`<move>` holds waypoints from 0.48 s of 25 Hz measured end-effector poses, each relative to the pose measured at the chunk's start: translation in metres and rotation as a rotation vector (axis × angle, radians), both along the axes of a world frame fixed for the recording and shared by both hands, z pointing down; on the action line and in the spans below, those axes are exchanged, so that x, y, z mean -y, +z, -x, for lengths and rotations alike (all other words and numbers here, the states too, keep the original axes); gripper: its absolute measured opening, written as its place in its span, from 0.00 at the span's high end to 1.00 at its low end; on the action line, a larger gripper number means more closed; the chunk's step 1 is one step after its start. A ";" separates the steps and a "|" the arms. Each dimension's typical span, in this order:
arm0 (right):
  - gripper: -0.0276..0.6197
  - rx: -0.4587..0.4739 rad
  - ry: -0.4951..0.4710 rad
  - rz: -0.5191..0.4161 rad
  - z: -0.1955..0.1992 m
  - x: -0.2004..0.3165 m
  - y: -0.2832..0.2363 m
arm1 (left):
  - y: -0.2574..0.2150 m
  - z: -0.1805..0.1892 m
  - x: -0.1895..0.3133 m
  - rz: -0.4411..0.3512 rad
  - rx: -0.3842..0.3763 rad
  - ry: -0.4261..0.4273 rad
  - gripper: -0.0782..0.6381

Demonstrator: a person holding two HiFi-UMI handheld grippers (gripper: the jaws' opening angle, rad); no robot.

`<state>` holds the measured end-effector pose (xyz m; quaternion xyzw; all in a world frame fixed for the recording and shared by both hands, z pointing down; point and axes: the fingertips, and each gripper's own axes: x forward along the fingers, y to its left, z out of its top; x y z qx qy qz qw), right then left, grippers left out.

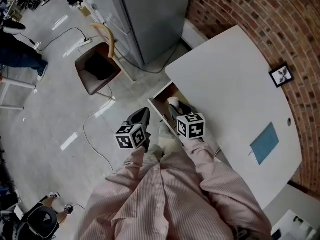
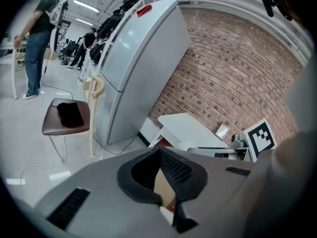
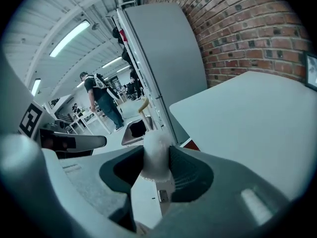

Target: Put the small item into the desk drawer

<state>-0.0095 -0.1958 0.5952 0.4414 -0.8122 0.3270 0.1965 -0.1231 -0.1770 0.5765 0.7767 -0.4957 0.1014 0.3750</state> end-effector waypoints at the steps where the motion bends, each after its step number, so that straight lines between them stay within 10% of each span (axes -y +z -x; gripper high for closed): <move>1: 0.71 -0.014 -0.007 0.007 0.001 0.002 0.006 | 0.005 -0.001 0.003 0.010 0.001 0.005 0.89; 12: 0.71 -0.173 -0.056 0.100 0.014 0.016 0.089 | 0.069 -0.004 0.023 0.131 -0.012 0.016 0.89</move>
